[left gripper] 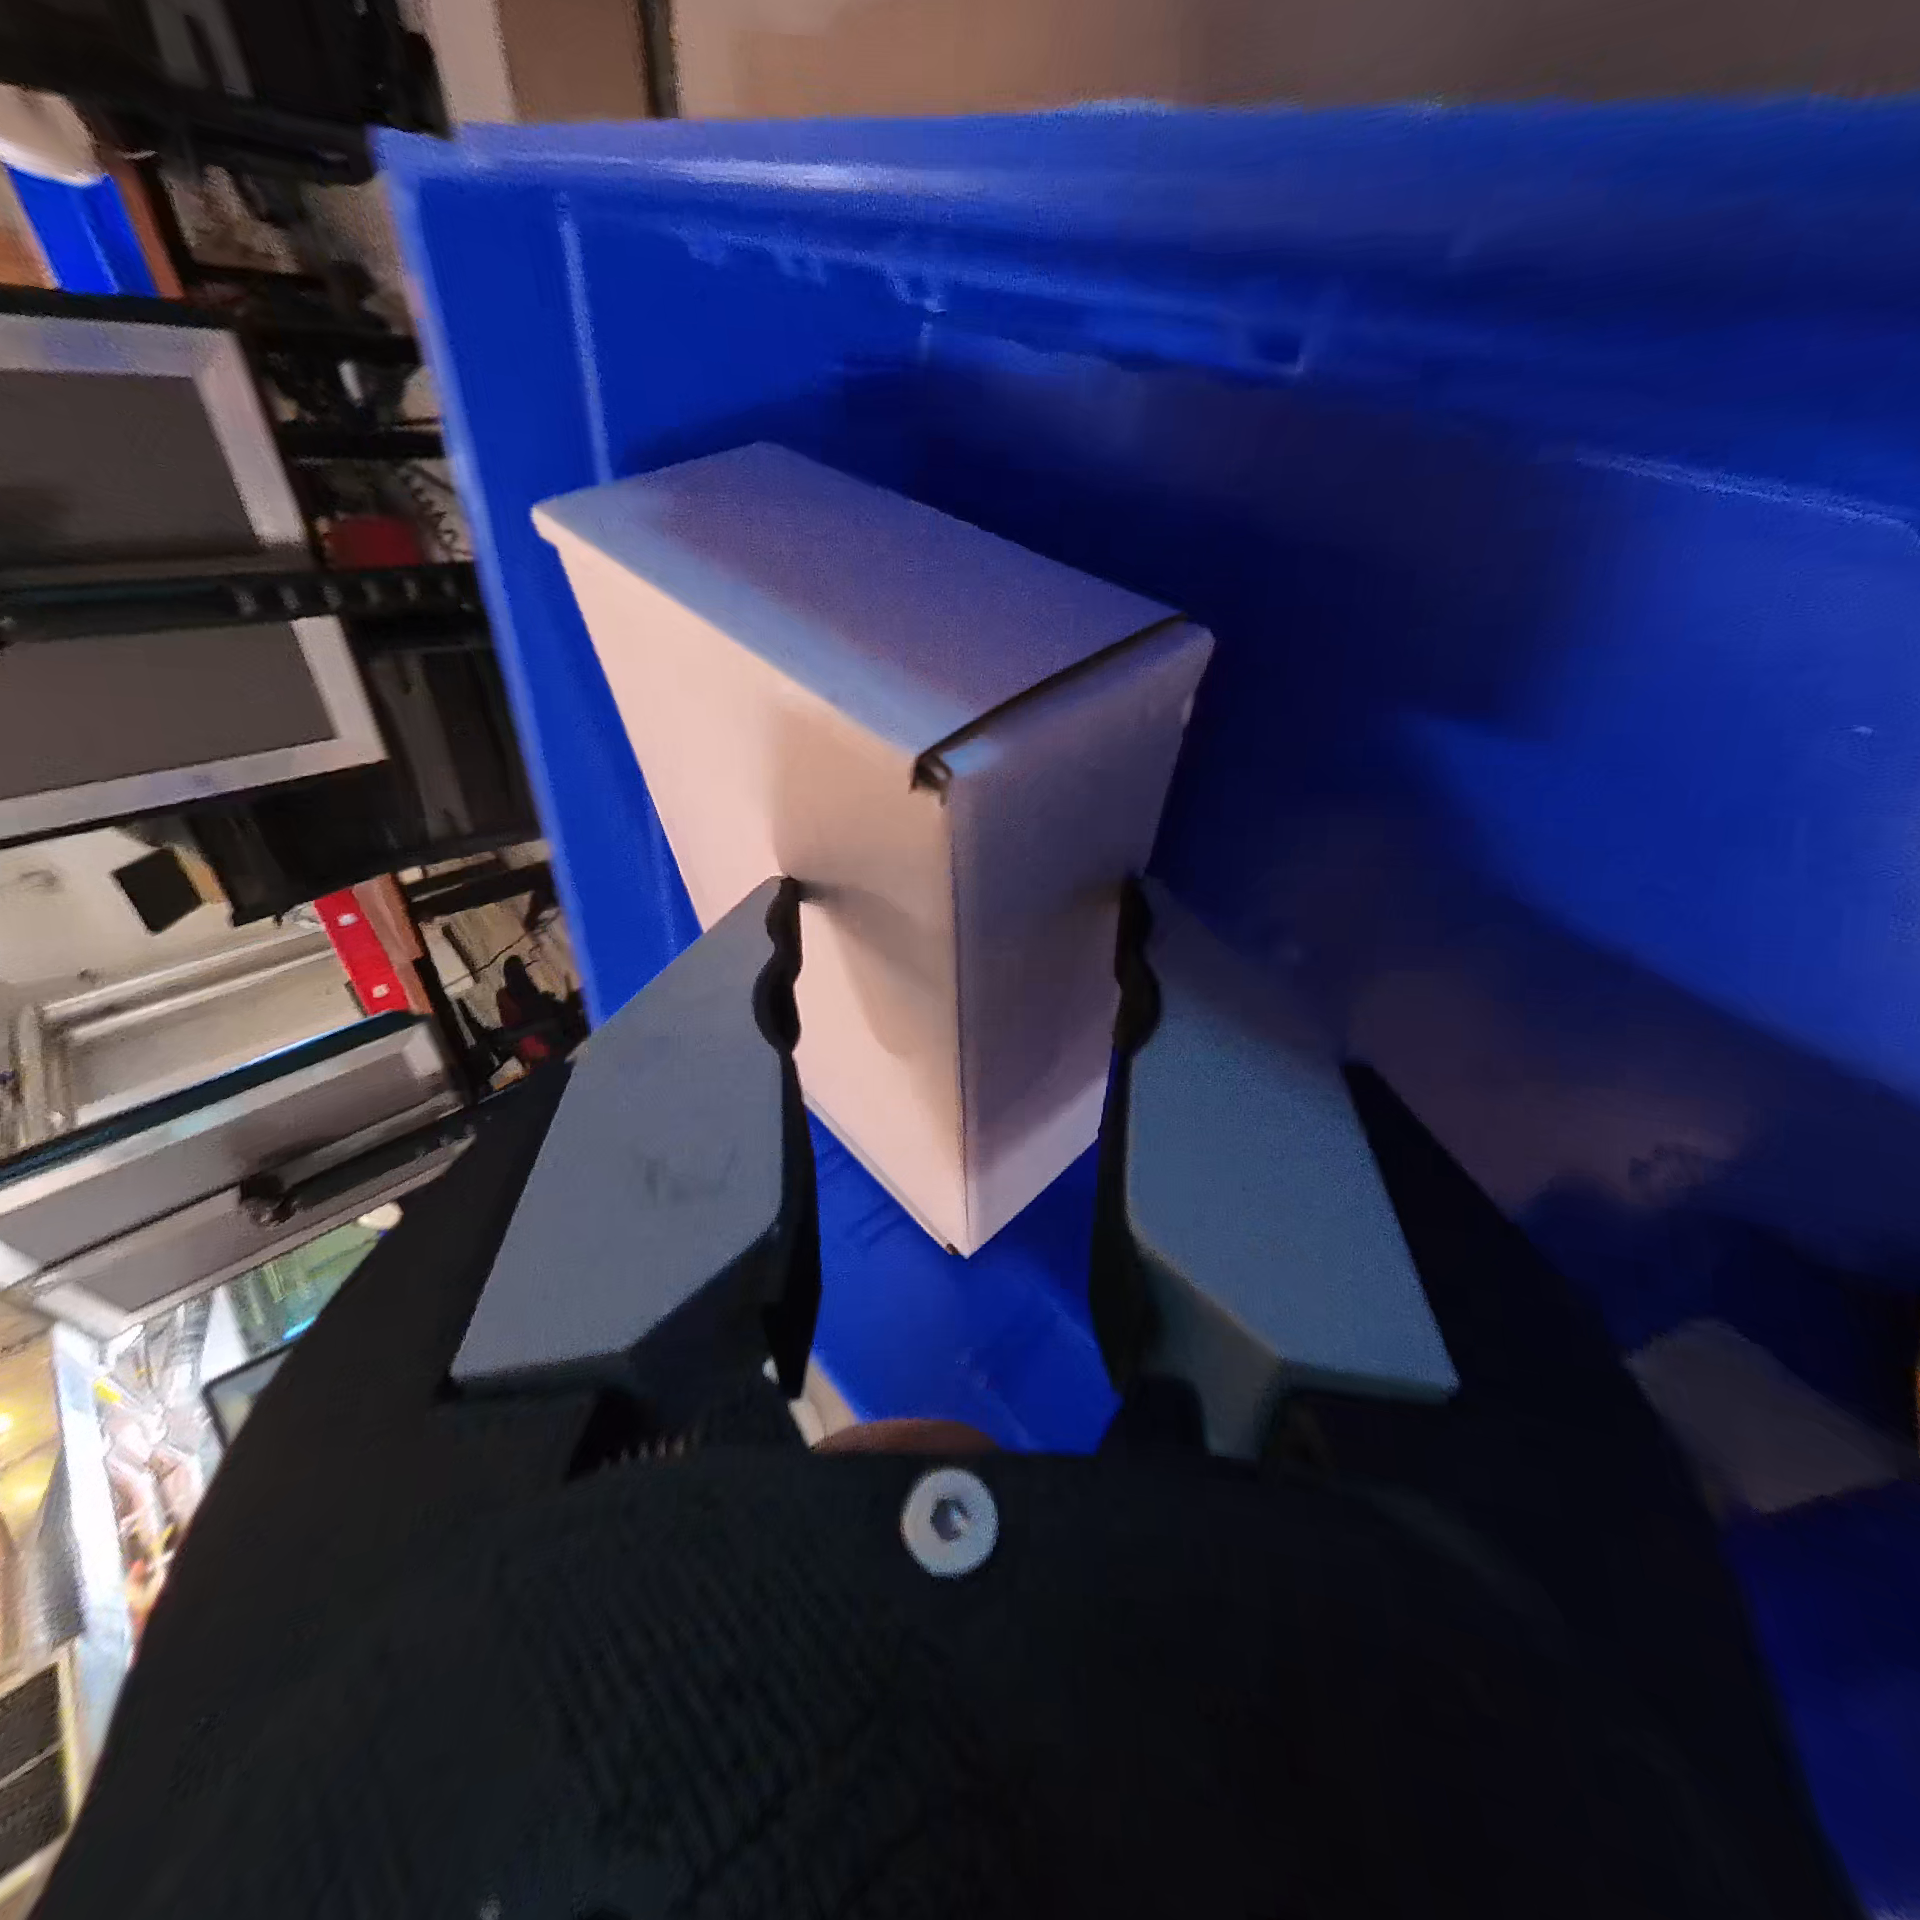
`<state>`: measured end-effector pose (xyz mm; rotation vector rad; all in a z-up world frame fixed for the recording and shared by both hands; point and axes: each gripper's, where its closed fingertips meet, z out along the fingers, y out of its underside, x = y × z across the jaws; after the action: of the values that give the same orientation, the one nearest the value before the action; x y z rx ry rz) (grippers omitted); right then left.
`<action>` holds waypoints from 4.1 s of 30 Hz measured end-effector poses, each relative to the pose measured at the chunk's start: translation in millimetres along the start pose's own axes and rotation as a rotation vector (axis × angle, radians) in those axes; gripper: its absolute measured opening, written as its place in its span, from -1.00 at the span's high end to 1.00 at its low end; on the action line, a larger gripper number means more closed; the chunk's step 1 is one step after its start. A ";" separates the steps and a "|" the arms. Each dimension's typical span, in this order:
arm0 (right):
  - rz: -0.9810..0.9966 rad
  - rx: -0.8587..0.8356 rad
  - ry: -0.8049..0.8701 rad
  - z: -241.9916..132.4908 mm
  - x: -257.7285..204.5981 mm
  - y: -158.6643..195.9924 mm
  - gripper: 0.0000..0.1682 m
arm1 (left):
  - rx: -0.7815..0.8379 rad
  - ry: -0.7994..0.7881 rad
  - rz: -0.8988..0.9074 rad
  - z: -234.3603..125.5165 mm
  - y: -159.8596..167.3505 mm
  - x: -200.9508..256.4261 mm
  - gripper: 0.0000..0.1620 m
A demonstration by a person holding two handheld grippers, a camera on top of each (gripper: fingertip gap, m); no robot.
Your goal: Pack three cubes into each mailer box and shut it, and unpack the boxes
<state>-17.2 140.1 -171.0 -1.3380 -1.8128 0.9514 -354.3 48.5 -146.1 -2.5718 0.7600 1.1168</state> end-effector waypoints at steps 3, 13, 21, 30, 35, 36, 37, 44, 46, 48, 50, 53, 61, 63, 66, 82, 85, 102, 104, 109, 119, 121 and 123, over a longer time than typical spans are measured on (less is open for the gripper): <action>-0.001 0.004 0.002 -0.5 -0.2 -0.4 0.52 | -0.009 -0.088 0.010 -22.5 4.8 -19.2 0.27; 0.028 0.041 0.012 -4.5 4.2 -4.4 0.53 | 0.139 -0.222 0.012 -128.2 -28.5 -41.2 0.34; 0.021 0.261 0.065 -26.9 14.8 -35.3 0.49 | 0.295 -0.208 0.201 -194.5 -124.0 19.4 0.35; -0.035 0.522 0.044 -66.8 7.1 -64.3 0.57 | 0.378 -0.045 0.469 -180.9 -220.5 150.9 1.00; -0.029 0.414 0.075 -60.0 14.8 -42.4 0.53 | 0.352 0.018 0.375 -162.4 -210.3 172.5 0.79; -0.007 0.397 0.072 -59.9 15.4 -38.7 0.51 | 0.355 0.042 0.312 -162.7 -204.8 170.0 0.74; 0.019 0.394 0.072 -62.2 15.2 -37.0 0.51 | 0.354 0.076 0.228 -162.2 -198.2 166.6 0.55; 0.112 0.306 0.101 -95.4 -3.3 -30.8 0.48 | 0.373 0.363 -0.387 -127.3 -183.0 153.5 0.14; 0.059 0.226 0.138 -99.6 -10.0 -28.0 0.45 | 0.375 0.449 -0.510 -112.1 -192.9 153.5 0.13; 0.046 0.128 0.157 -98.9 -15.6 -16.2 0.42 | 0.360 0.563 -0.569 -100.0 -202.5 161.2 0.13; 0.060 0.039 0.139 -94.3 -21.8 1.8 0.41 | 0.349 0.576 -0.590 -84.8 -205.9 159.3 0.14; 0.106 -0.061 0.097 -83.1 -24.1 27.2 0.44 | 0.416 0.629 -0.611 -82.3 -217.1 155.3 0.32; 0.221 -0.096 -0.004 -65.8 -21.4 38.0 0.28 | 0.448 0.596 -0.453 -100.9 -225.3 172.0 0.40; 0.209 -0.101 0.012 -69.7 -18.4 39.3 0.23 | 0.458 0.599 -0.424 -110.1 -219.8 179.0 0.41; 0.190 -0.101 0.018 -78.5 -17.1 37.3 0.18 | 0.488 0.619 -0.401 -131.9 -215.2 193.2 0.36; 0.179 -0.092 0.049 -104.2 18.7 6.3 0.25 | 0.768 0.502 -0.500 -225.8 -220.0 165.9 0.37; 0.213 -0.113 0.048 -99.7 24.2 14.7 0.26 | 0.799 0.525 -0.562 -223.3 -220.8 164.4 0.39; -0.246 -0.043 -0.087 -90.8 -7.3 -61.3 0.20 | 0.908 0.577 -0.631 -174.6 -263.7 164.1 0.04; -0.284 -0.087 -0.083 -75.5 -5.1 -60.5 0.23 | 0.958 0.617 -0.649 -176.7 -267.5 165.0 0.11; -0.403 -0.223 -0.081 -47.2 -1.0 -48.0 0.32 | 0.996 0.633 -0.637 -172.2 -272.1 168.8 0.05; -0.324 -0.215 -0.255 -44.8 -14.6 -56.7 0.58 | 1.038 0.595 -0.603 -175.1 -277.1 168.8 0.09; -0.343 -0.227 -0.259 -45.0 -15.3 -56.5 0.58 | 1.038 0.594 -0.601 -175.3 -277.0 169.0 0.09; -0.380 -0.241 -0.246 -44.7 -15.7 -55.7 0.58 | 1.040 0.596 -0.598 -175.8 -277.0 169.5 0.10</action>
<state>-1.4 120.6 -102.3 -0.9855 -2.3271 0.7320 1.7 146.9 -148.1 -1.9162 0.4178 -0.2406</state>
